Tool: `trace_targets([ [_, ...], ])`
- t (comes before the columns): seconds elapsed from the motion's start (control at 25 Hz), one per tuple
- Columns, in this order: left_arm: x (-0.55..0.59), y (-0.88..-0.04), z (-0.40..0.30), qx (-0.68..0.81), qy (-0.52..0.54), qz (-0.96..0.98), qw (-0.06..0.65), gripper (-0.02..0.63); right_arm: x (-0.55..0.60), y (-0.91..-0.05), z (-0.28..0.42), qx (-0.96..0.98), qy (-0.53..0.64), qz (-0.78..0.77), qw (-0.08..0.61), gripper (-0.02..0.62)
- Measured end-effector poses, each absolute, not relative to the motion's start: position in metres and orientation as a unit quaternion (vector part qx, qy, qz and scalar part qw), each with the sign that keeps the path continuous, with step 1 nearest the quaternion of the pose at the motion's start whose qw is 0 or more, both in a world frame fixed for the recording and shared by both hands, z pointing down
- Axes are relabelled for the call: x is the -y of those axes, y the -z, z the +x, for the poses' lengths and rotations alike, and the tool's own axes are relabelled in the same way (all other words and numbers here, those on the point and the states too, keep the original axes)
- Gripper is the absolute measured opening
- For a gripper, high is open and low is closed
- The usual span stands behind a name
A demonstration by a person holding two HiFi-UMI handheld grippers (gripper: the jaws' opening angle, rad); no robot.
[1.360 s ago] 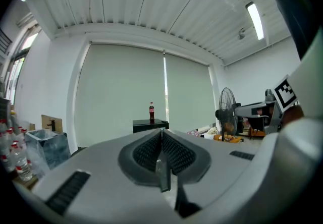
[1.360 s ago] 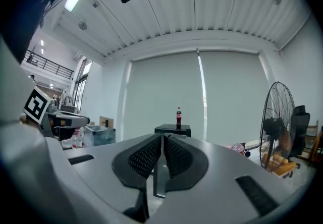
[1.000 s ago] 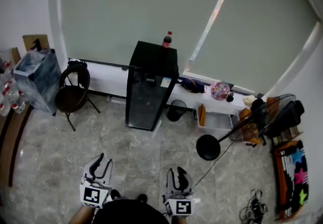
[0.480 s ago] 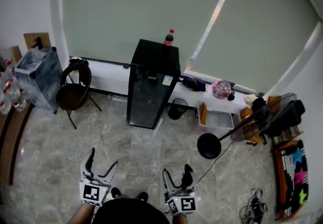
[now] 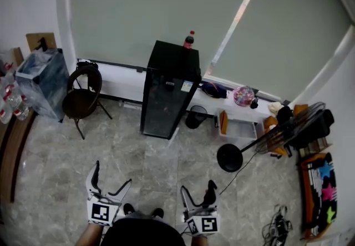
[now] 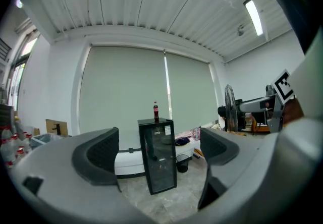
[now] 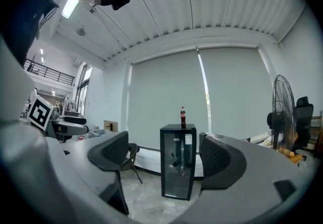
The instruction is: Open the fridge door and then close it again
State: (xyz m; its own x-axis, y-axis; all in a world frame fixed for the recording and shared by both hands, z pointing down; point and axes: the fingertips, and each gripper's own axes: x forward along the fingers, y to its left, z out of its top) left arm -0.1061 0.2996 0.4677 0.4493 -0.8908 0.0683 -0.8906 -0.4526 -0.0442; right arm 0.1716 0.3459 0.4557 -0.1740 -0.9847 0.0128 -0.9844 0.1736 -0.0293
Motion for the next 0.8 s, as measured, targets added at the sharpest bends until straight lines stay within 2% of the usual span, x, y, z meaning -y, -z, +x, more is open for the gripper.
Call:
trace_targets([
  [0.8, -0.267, -0.484, -0.150, -0.502, 0.037, -0.864, -0.018, 0.489, -0.325, -0.464, 0.125, -0.754, 0.022, -0.657, -0.002, 0.430],
])
